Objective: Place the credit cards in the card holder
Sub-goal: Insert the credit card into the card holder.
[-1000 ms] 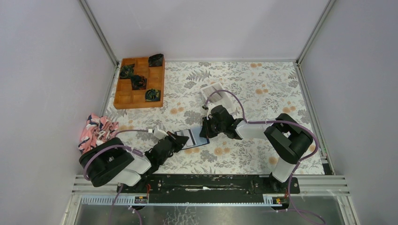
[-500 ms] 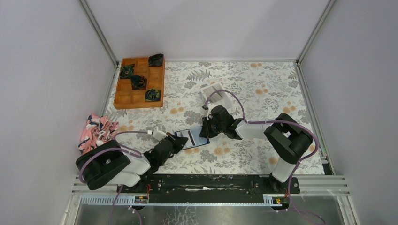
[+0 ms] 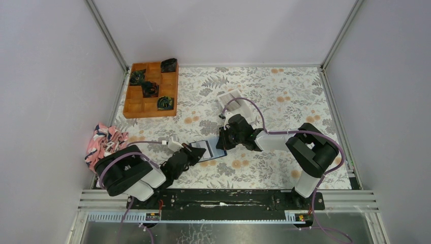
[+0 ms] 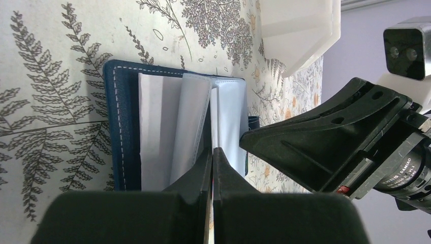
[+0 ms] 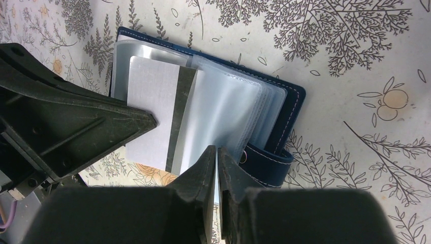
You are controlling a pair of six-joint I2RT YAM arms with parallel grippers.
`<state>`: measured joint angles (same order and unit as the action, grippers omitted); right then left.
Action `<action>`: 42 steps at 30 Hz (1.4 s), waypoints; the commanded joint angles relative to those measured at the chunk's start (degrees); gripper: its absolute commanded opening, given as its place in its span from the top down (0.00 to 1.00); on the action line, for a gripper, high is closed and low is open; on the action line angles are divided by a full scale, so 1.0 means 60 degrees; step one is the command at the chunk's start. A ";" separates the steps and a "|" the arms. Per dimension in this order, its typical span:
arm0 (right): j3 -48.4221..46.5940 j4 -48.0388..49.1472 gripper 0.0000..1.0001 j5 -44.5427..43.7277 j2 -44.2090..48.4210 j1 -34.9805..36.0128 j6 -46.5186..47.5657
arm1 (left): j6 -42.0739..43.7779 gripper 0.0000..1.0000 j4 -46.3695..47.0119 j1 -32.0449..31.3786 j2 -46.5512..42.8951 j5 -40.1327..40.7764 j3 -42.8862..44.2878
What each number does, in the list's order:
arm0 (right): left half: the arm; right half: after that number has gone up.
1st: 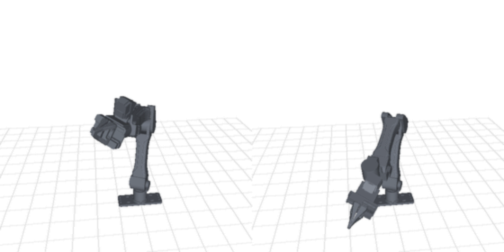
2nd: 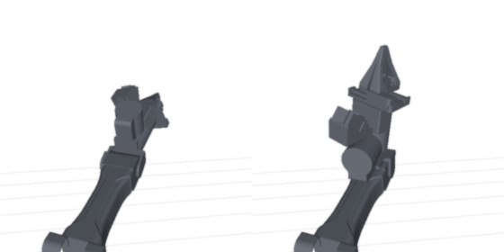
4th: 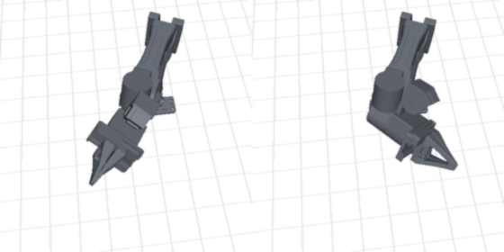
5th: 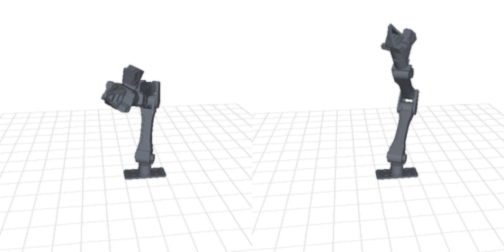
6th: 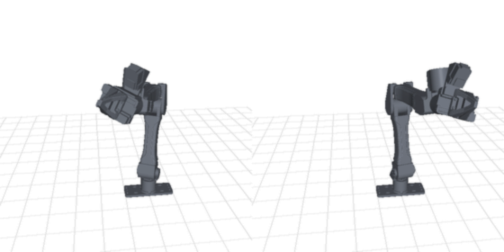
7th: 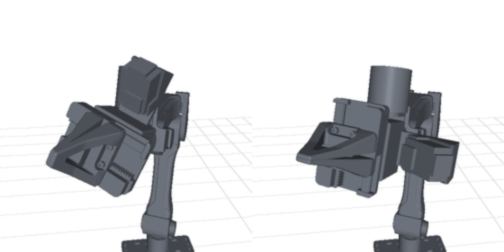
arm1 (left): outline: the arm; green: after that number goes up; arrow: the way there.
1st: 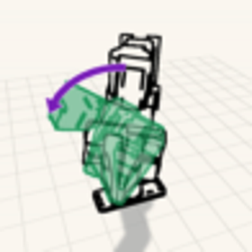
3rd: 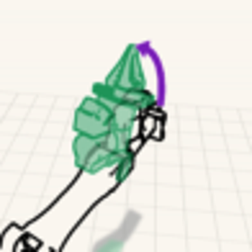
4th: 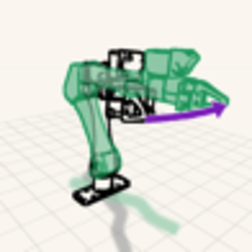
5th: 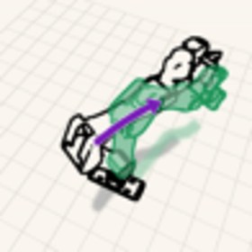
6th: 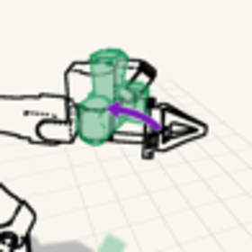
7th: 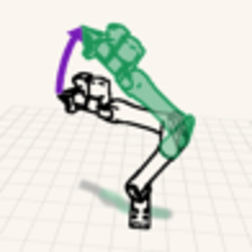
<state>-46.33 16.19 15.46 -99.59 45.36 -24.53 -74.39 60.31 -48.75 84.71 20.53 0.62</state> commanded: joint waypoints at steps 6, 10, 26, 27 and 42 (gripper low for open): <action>0.0080 -0.0145 0.88 -0.0303 -0.0179 0.0115 0.0068 | 0.0519 1.00 0.1289 -0.0082 0.1183 -0.0625 -0.0301; 0.0103 -0.0185 0.88 -0.0357 -0.0145 0.0113 0.0081 | 0.0518 1.00 0.1675 -0.0078 0.1626 -0.0737 -0.0295; -0.0041 -0.0349 0.88 -0.0378 -0.0093 0.0115 0.0106 | 0.0914 0.72 -0.0107 -0.0083 0.1747 -0.1049 0.0542; -0.0050 -0.0364 0.88 -0.0380 -0.0080 0.0115 0.0125 | 0.0958 0.69 -0.0586 -0.0079 0.1567 -0.1011 0.0632; -0.0357 -0.0617 0.87 -0.0468 0.0060 0.0187 0.0181 | 0.1854 0.49 -0.6161 -0.0093 -0.1579 0.0035 0.1637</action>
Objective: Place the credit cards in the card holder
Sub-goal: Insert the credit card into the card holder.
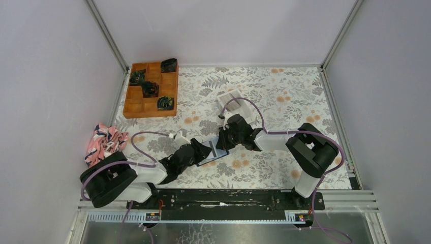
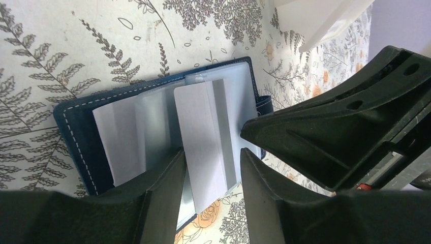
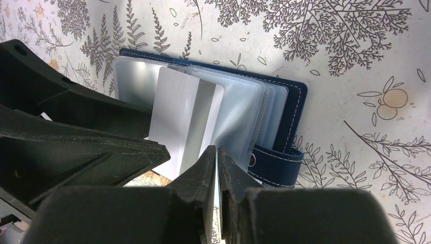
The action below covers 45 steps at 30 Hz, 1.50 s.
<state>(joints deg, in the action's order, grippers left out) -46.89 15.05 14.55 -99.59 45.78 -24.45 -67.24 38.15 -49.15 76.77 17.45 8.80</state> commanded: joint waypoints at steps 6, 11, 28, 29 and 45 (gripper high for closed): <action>-0.0301 -0.0464 0.87 -0.0330 0.0079 0.0119 0.0193 | 0.0732 0.48 -0.2920 -0.0042 -0.0508 0.0669 0.0294; -0.0293 -0.0454 0.87 -0.0330 0.0060 0.0119 0.0206 | 0.0826 0.48 -0.3059 -0.0057 -0.0741 0.0766 0.0241; -0.0313 -0.0439 0.87 -0.0286 -0.0027 0.0134 0.0178 | 0.1048 0.70 -0.4097 -0.0060 -0.2144 0.1418 0.0083; -0.0314 -0.0442 0.87 -0.0286 -0.0026 0.0126 0.0178 | 0.1066 0.75 -0.4056 -0.0057 -0.2082 0.1389 0.0086; -0.0290 -0.0391 0.87 -0.0285 -0.0064 0.0147 0.0164 | 0.1387 1.00 -0.3675 -0.0223 -0.1322 0.1155 0.0452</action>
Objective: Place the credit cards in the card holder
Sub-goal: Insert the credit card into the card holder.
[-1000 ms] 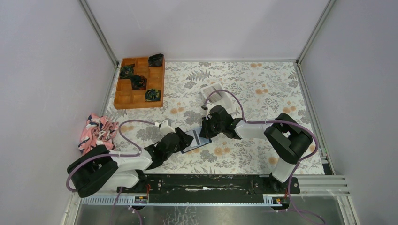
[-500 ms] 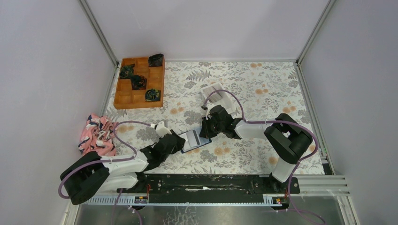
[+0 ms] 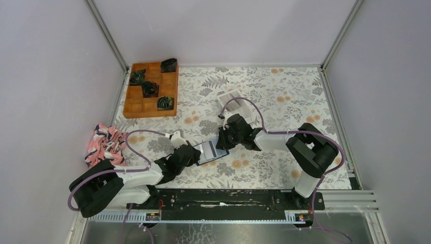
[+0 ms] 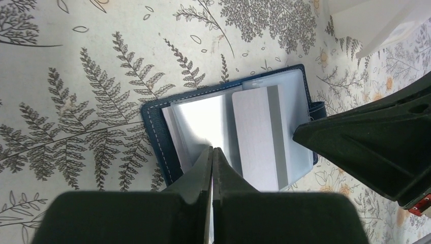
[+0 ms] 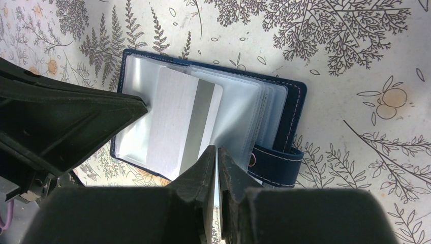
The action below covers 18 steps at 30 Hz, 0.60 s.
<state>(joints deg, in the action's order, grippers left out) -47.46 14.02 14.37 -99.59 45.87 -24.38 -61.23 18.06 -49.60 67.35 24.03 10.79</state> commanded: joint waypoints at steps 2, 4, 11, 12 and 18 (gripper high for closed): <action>-0.0176 -0.0206 0.87 -0.0256 -0.0071 0.0144 0.0145 | 0.0430 1.00 -0.0344 -0.0197 0.0370 0.0056 0.0234; -0.0153 -0.0189 0.87 -0.0256 -0.0056 0.0148 0.0139 | 0.0449 1.00 -0.0337 -0.0266 0.0496 0.0052 0.0337; -0.0103 -0.0140 0.87 -0.0256 -0.0042 0.0149 0.0130 | 0.0493 1.00 -0.0357 -0.0501 0.0968 0.0106 0.0665; -0.0106 -0.0138 0.87 -0.0244 -0.0042 0.0149 0.0126 | 0.0493 1.00 -0.0349 -0.0534 0.1061 0.0125 0.0730; -0.0063 -0.0110 0.87 -0.0242 -0.0035 0.0163 0.0118 | 0.0548 1.00 -0.0301 -0.0674 0.1411 0.0170 0.1041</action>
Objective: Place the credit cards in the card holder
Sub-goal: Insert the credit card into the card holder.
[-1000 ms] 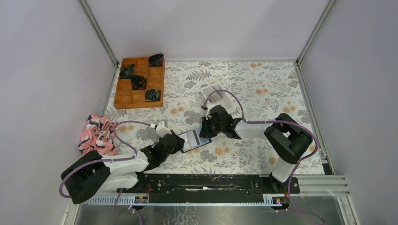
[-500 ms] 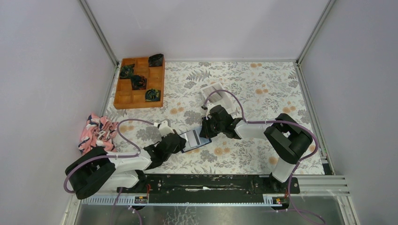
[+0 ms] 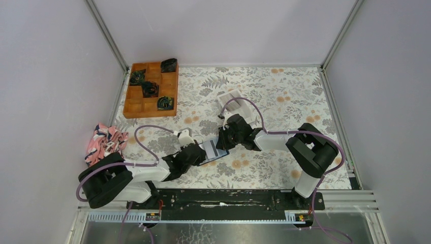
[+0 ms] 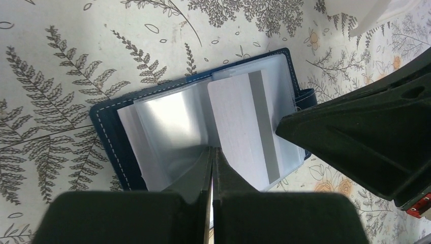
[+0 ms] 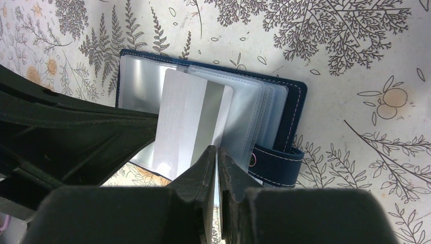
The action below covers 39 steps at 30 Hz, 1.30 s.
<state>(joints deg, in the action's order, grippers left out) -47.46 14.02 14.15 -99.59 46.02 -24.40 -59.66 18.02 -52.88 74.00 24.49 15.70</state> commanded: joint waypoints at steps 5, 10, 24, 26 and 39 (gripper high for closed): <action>-0.0043 -0.0187 0.87 -0.0337 0.0095 0.0137 0.0166 | 0.0334 1.00 -0.0294 -0.0247 0.0658 0.0111 0.0503; -0.0035 -0.0372 0.85 -0.0513 0.0371 0.0137 0.0274 | 0.0308 1.00 -0.0264 -0.0326 0.0955 0.0112 0.0654; -0.0013 -0.1097 0.68 -0.1590 0.1308 0.0134 0.0629 | 0.0231 1.00 -0.0442 -0.0389 0.1114 0.0160 0.0603; -0.0030 -0.1207 0.67 -0.1734 0.1306 0.0137 0.0664 | 0.0244 1.00 -0.0526 -0.0386 0.1152 0.0134 0.0642; 0.0285 -0.1340 0.71 -0.1947 0.1335 0.0138 0.0674 | 0.0275 1.00 -0.0893 -0.0386 0.1362 0.0109 0.0673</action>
<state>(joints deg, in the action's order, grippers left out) -46.54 5.85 4.01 -93.36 46.19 -20.97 -59.27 18.04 -54.74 79.68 25.76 19.99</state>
